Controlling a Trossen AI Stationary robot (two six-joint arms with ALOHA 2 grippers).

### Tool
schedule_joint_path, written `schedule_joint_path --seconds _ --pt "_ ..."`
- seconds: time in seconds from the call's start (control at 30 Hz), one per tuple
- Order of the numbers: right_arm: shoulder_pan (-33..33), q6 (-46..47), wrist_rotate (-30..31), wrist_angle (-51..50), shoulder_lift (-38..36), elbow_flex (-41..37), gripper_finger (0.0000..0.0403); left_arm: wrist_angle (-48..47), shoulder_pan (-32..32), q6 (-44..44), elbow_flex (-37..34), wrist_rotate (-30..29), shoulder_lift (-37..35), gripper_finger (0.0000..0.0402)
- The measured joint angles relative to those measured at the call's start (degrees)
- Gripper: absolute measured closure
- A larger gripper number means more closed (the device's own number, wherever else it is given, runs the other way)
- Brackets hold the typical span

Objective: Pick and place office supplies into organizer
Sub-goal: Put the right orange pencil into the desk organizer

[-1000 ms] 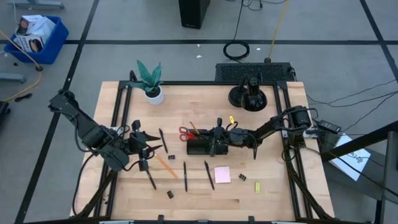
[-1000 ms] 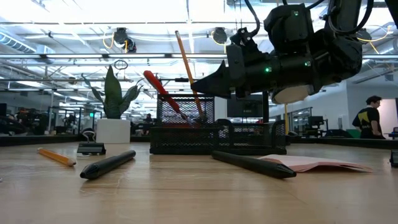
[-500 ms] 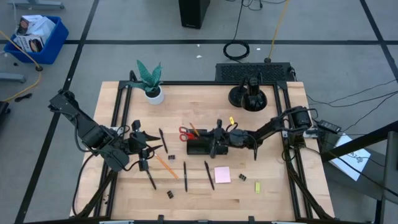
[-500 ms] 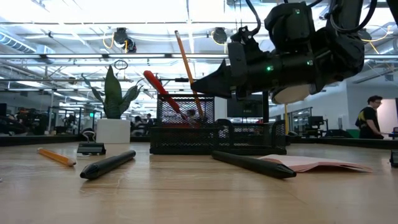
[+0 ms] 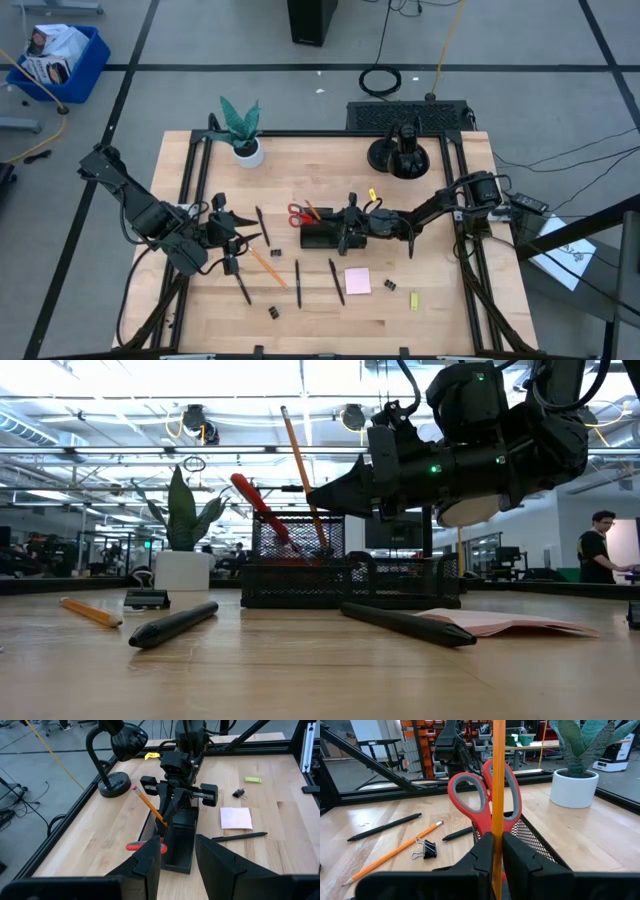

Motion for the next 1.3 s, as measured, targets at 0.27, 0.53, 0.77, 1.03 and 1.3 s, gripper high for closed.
schedule_joint_path --seconds 0.27,0.53,0.77,1.03,1.3 --pt "0.0 0.0 0.0 0.0 0.0 0.0 0.0378 0.0 0.0 0.0 0.0 0.0 0.0 0.0275" --pt "0.0 0.0 0.0 0.2 0.0 0.0 0.0377 0.0 0.0 0.0 0.0 0.0 0.0 0.0275" --pt "0.0 0.0 -0.1 0.2 0.0 0.0 0.0377 0.0 0.0 0.0 0.0 0.0 0.0 0.0275" --pt "0.0 0.2 -0.2 0.3 0.0 0.0 0.0377 0.0 0.0 0.0 0.0 0.0 0.0 0.0275" --pt "0.0 0.2 -0.3 0.3 0.0 0.0 0.0366 -0.2 0.0 0.0 0.0 0.0 0.0 0.0275"
